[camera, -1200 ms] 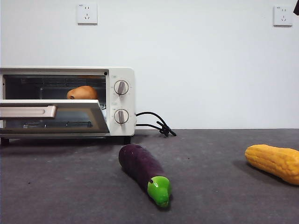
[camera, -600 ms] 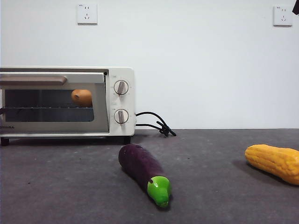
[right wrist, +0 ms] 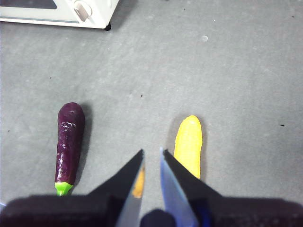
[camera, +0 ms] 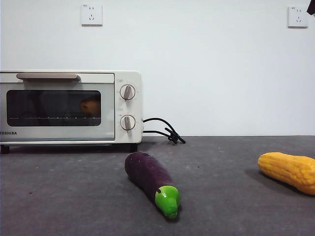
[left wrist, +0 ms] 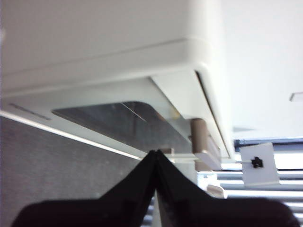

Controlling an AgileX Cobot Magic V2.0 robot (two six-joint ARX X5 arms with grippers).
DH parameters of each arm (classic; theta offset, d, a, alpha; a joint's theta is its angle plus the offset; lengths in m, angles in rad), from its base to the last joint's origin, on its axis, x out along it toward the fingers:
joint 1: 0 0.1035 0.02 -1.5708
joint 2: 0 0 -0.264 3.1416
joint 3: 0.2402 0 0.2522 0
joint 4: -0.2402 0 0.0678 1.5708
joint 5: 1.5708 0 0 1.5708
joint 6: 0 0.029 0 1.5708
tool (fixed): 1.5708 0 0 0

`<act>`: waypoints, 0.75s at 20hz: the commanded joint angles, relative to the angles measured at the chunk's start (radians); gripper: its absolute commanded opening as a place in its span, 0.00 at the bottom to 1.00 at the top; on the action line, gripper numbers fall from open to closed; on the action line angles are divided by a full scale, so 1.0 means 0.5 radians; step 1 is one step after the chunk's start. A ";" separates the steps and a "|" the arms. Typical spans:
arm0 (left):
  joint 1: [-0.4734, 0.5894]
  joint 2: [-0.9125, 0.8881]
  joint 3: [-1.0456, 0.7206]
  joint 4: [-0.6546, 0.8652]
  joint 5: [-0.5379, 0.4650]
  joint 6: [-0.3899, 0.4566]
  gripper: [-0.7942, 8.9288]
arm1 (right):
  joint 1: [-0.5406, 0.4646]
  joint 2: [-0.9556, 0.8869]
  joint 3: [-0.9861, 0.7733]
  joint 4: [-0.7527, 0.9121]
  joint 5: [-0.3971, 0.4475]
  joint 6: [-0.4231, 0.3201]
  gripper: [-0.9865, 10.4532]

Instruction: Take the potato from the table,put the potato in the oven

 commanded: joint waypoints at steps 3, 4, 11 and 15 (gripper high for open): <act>-0.048 -0.140 -0.001 -0.137 0.038 0.124 0.07 | 0.002 0.002 -0.012 0.012 0.008 0.058 0.14; -0.062 -0.209 -0.001 -0.212 0.018 0.205 0.07 | 0.002 0.002 -0.012 0.011 0.031 0.096 0.14; -0.365 -0.812 -0.001 -0.742 -0.403 0.764 0.07 | 0.002 0.005 -0.013 -0.067 0.095 0.118 0.14; -0.723 -1.112 -0.001 -0.948 -0.601 0.977 0.07 | 0.002 0.024 -0.013 -0.080 0.169 0.106 0.14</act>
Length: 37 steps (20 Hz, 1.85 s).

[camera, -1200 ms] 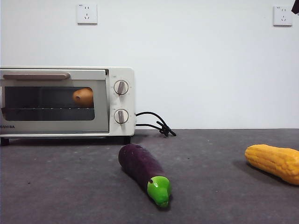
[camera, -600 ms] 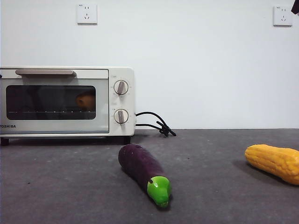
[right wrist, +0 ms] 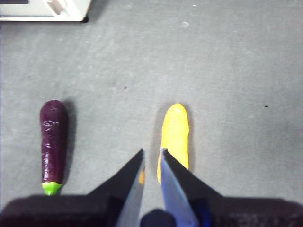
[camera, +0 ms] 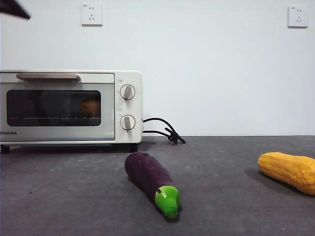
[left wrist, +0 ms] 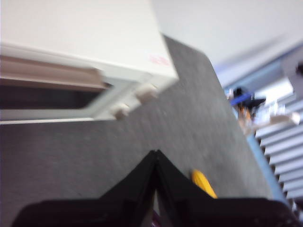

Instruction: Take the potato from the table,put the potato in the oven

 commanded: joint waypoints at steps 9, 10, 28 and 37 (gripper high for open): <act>-0.677 -0.752 -0.002 -0.211 -0.999 0.275 0.07 | 0.002 0.026 -0.012 0.005 0.070 -0.006 0.14; -0.694 -0.819 -0.002 -0.203 -1.075 0.295 0.07 | 0.002 0.026 -0.012 0.004 0.071 -0.006 0.14; -0.694 -0.791 -0.002 -0.195 -1.601 1.120 0.08 | 0.002 0.026 -0.012 0.004 0.070 -0.006 0.14; -0.677 -0.974 -0.047 0.007 -1.605 0.861 0.08 | 0.002 0.026 -0.012 0.004 0.070 -0.006 0.14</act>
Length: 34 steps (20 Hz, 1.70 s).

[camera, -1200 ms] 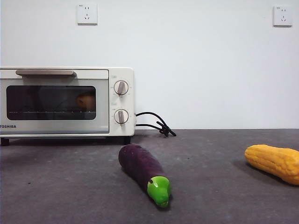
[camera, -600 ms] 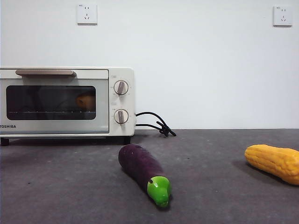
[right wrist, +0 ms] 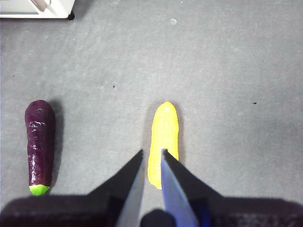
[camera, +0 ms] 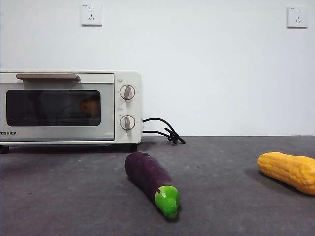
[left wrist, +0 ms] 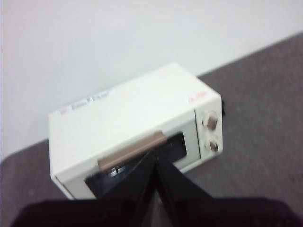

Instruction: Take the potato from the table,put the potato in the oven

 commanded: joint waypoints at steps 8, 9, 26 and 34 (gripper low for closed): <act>0.080 -0.568 -0.961 1.003 -0.133 -0.254 0.08 | 0.002 0.001 -0.012 0.011 0.002 -0.006 0.14; 0.117 -0.647 -1.115 1.066 -0.127 -0.291 0.08 | 0.002 0.001 -0.012 0.011 0.002 -0.006 0.14; 0.205 -1.502 -2.554 1.245 -0.187 -0.518 0.08 | 0.002 0.001 -0.012 0.011 0.002 -0.007 0.14; 0.231 -1.664 -2.554 1.047 -0.298 -0.430 0.08 | 0.002 0.001 -0.012 0.011 0.002 -0.006 0.14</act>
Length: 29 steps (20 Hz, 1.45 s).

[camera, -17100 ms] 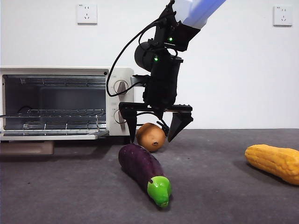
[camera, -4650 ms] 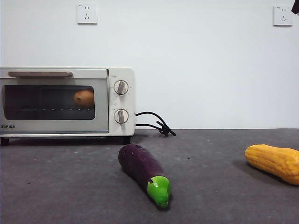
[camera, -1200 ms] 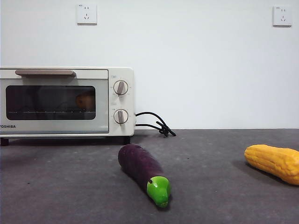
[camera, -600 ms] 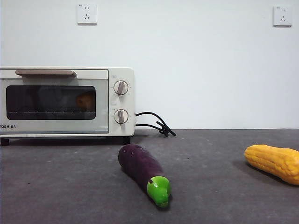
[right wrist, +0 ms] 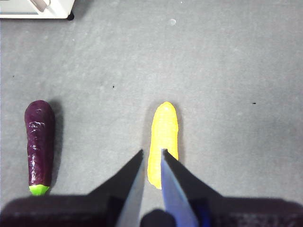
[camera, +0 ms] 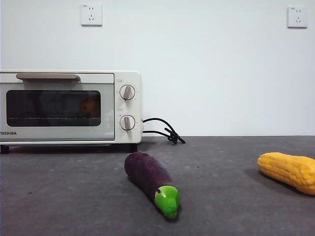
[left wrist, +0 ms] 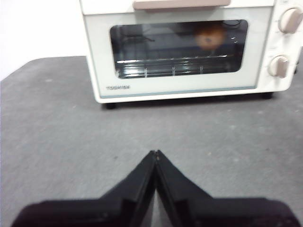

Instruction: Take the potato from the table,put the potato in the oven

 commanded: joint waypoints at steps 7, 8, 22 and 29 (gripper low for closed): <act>0.146 -0.002 -0.022 -0.011 0.114 0.000 0.08 | 0.002 0.000 -0.012 0.011 0.002 -0.006 0.14; 0.159 -0.002 -0.022 -0.011 0.116 0.001 0.08 | 0.002 0.000 -0.012 0.011 0.002 -0.006 0.14; 0.162 0.002 -0.022 0.003 0.153 -0.007 0.08 | 0.002 0.000 -0.012 0.011 0.002 -0.006 0.14; 0.162 0.022 -0.022 0.003 0.153 -0.007 0.08 | 0.002 0.000 -0.012 0.011 0.002 -0.006 0.14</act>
